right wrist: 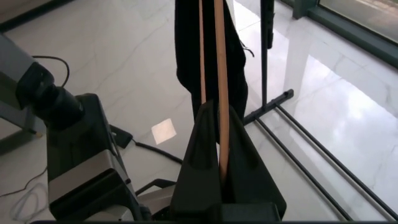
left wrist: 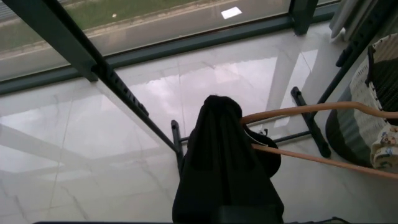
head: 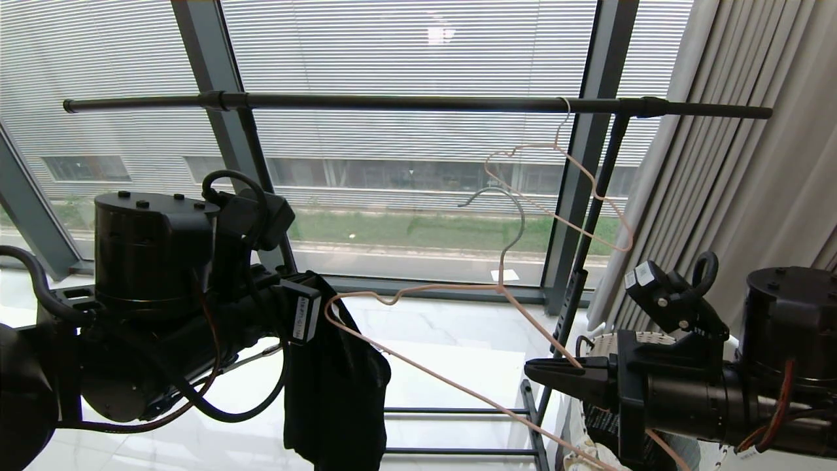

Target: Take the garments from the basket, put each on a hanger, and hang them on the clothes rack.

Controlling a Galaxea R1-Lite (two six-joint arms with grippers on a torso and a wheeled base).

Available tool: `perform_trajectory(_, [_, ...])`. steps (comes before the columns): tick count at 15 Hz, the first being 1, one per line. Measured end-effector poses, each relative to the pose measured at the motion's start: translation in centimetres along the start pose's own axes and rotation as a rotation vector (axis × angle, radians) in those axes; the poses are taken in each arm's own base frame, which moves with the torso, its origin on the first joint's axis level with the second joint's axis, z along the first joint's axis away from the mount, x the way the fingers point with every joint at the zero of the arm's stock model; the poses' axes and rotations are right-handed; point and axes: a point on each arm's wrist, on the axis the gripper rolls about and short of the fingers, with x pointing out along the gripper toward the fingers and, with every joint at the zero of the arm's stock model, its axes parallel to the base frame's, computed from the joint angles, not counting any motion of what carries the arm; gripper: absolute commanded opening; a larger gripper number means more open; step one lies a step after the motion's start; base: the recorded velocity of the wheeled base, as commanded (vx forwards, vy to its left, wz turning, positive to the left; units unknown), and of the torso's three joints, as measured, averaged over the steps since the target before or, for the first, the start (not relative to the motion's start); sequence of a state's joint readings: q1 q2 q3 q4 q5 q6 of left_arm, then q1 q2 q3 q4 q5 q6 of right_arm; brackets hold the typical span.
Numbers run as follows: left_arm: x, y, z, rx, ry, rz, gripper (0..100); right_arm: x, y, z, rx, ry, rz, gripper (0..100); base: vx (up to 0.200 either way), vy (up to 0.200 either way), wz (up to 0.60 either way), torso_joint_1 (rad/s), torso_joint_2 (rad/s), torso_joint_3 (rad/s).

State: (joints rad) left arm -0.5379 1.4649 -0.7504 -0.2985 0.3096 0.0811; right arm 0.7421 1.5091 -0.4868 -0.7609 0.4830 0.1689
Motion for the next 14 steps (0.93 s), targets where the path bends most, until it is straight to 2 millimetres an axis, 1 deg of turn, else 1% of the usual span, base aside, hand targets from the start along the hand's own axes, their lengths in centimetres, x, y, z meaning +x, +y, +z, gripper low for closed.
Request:
perform_trajectory(6, [-0.1, -0.2, -0.1, 0.001, 0.000, -0.007, 0, 1.3, 0.6, -0.7, -0.003, 0.043, 0.040, 0, 0.000, 0.000, 0.00, 0.000, 0.00, 0.000])
perform_trajectory(9, [-0.1, -0.3, -0.3, 0.005, 0.005, -0.010, 0, 1.7, 0.7, -0.3, -0.011, 0.020, 0.051, 0, 0.000, 0.000, 0.00, 0.000, 0.00, 0.000])
perform_trajectory(11, [-0.1, -0.1, -0.3, 0.004, 0.008, -0.002, 0, 1.5, 0.8, -0.3, -0.013, 0.015, 0.057, 0, 0.000, 0.000, 0.00, 0.000, 0.00, 0.000])
perform_trajectory(14, [0.1, 0.3, -0.3, 0.007, 0.012, 0.014, 0, 0.7, 0.7, -0.7, -0.007, 0.021, 0.061, 0, 0.000, 0.000, 0.00, 0.000, 0.00, 0.000])
